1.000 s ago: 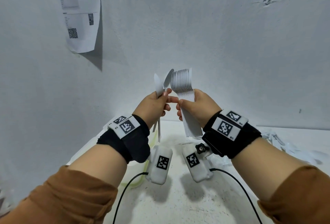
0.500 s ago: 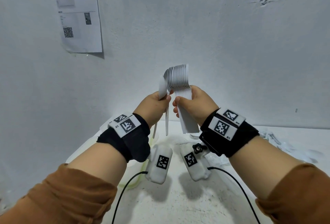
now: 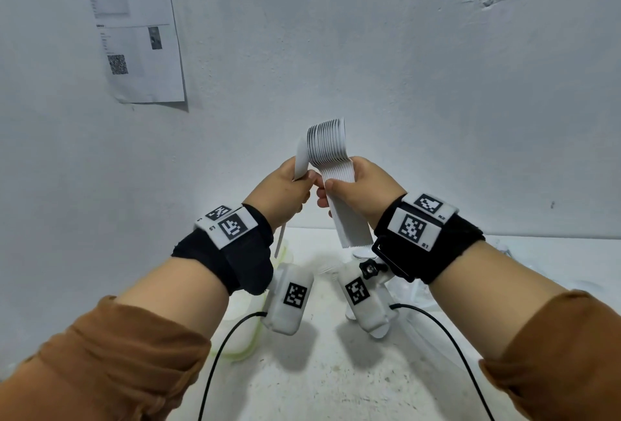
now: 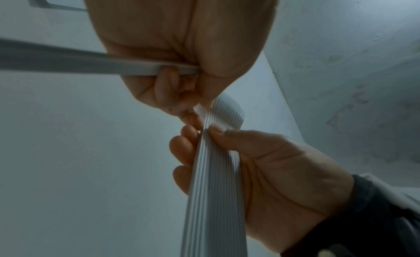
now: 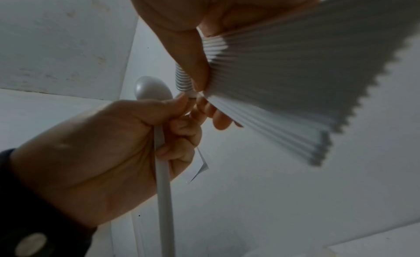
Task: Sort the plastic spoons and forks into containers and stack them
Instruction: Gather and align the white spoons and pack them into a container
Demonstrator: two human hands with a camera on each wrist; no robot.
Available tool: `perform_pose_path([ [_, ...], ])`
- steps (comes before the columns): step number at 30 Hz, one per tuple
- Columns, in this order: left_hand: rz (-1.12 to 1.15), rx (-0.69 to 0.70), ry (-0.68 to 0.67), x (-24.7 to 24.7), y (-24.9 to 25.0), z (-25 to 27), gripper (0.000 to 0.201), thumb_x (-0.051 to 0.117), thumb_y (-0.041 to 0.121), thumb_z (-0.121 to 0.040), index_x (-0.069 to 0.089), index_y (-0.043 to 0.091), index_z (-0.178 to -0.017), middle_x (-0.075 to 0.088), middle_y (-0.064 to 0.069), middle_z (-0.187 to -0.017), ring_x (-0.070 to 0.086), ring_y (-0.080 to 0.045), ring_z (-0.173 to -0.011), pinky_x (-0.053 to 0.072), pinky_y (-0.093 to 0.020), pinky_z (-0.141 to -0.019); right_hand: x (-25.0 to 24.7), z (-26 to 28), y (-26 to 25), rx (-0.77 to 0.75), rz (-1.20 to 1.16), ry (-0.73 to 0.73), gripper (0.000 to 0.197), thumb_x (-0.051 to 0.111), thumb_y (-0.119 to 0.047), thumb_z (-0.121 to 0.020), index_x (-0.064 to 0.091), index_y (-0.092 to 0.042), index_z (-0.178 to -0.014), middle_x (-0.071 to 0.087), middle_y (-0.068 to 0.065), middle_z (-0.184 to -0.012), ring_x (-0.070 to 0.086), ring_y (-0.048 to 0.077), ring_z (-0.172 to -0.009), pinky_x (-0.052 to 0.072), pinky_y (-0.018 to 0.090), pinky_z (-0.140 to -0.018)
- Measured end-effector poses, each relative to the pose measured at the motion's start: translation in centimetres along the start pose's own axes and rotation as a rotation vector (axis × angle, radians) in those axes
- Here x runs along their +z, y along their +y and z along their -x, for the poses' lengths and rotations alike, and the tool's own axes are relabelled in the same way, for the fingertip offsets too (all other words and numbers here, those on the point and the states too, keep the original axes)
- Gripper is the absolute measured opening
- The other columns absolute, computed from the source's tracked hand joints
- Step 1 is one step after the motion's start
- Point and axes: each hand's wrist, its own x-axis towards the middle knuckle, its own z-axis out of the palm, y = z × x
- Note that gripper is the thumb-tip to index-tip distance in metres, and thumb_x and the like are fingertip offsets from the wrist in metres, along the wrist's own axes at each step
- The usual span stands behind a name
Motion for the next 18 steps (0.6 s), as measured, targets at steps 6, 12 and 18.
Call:
perform_pose_path([
  [6, 0.091, -0.049, 0.014, 0.2, 0.6, -0.5, 0.022, 0.042, 0.015, -0.099, 0.051, 0.023, -0.117, 0.062, 0.009, -0.082, 0.041, -0.008, -0.059, 0.034, -0.019, -0.055, -0.8, -0.2, 0.4, 0.041, -0.057, 0.024, 0.013, 0.044, -0.002, -0.091, 0.049, -0.003, -0.103, 0.056, 0.008, -0.070, 0.054, 0.020, -0.058, 0.049, 0.034, -0.060],
  [12, 0.136, -0.117, 0.059, 0.8, 1.7, -0.6, 0.063, 0.028, 0.073, -0.082, 0.054, 0.020, -0.106, 0.041, 0.002, -0.086, 0.032, -0.012, -0.065, 0.035, -0.026, -0.066, -2.1, -0.4, 0.6, 0.012, -0.091, 0.059, 0.014, 0.047, -0.003, -0.091, 0.047, -0.004, -0.105, 0.059, 0.009, -0.074, 0.056, 0.021, -0.060, 0.053, 0.040, -0.067],
  [18, 0.135, -0.190, 0.119, 1.2, 1.7, -1.0, 0.042, 0.027, 0.051, -0.098, 0.051, 0.019, -0.086, 0.053, 0.003, -0.085, 0.037, -0.013, -0.064, 0.035, -0.025, -0.061, -2.2, 0.0, 1.0, -0.005, -0.132, 0.032, 0.017, 0.048, -0.003, -0.091, 0.047, -0.002, -0.108, 0.060, 0.009, -0.074, 0.057, 0.022, -0.061, 0.053, 0.041, -0.069],
])
